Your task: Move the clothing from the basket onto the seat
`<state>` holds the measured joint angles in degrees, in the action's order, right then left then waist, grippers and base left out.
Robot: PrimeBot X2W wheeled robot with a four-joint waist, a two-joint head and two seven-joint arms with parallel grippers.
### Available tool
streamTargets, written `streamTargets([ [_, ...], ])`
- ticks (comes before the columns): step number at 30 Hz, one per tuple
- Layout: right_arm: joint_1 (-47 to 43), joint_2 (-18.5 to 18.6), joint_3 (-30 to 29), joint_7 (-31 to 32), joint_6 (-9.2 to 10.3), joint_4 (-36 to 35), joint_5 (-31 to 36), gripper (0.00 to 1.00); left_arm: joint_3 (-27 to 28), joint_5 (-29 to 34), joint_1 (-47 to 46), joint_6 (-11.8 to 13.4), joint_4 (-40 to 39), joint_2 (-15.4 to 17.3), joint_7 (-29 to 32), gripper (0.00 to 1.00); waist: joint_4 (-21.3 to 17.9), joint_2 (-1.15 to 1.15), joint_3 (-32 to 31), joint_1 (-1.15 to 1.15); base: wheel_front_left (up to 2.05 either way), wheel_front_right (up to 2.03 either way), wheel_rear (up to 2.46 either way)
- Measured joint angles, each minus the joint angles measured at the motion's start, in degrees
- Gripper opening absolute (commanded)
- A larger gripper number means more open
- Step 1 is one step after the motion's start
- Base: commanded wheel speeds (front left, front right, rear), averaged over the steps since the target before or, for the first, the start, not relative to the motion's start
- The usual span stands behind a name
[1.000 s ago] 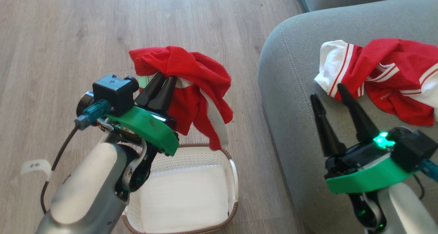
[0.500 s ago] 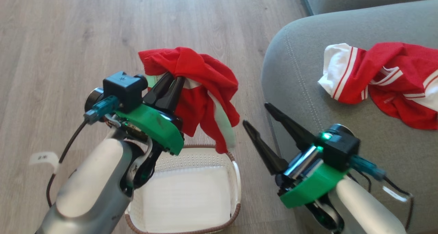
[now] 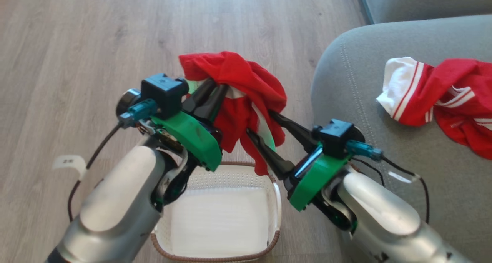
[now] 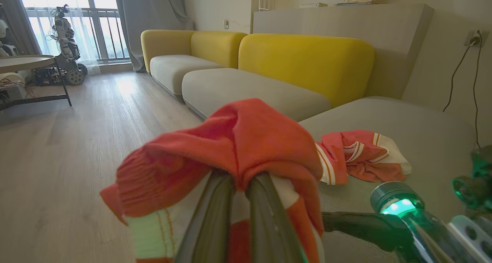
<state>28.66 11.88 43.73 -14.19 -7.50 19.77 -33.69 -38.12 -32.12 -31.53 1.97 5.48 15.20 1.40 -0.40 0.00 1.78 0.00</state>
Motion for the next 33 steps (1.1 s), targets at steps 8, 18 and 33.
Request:
streamTargets([
  [8,5.0,-1.3,2.1,0.0,0.00,8.1,-3.9,1.00,-2.1,0.0,-0.8,-1.5,1.9,-1.8,-0.3,0.00,2.5,0.00,0.1,0.00,0.00,0.00,0.00],
  [18,6.2,-2.4,2.5,-0.3,0.00,10.4,-5.2,0.00,-3.6,0.0,-1.3,-2.0,3.3,-2.9,-0.6,0.00,5.4,0.00,-0.7,0.00,0.00,0.00,0.00],
  [33,6.2,-2.3,1.8,-0.3,0.00,9.6,-5.8,0.00,-3.6,-0.6,-1.1,-0.9,3.1,-2.7,-0.9,0.00,4.4,0.00,-0.7,0.00,0.00,0.00,0.00],
])
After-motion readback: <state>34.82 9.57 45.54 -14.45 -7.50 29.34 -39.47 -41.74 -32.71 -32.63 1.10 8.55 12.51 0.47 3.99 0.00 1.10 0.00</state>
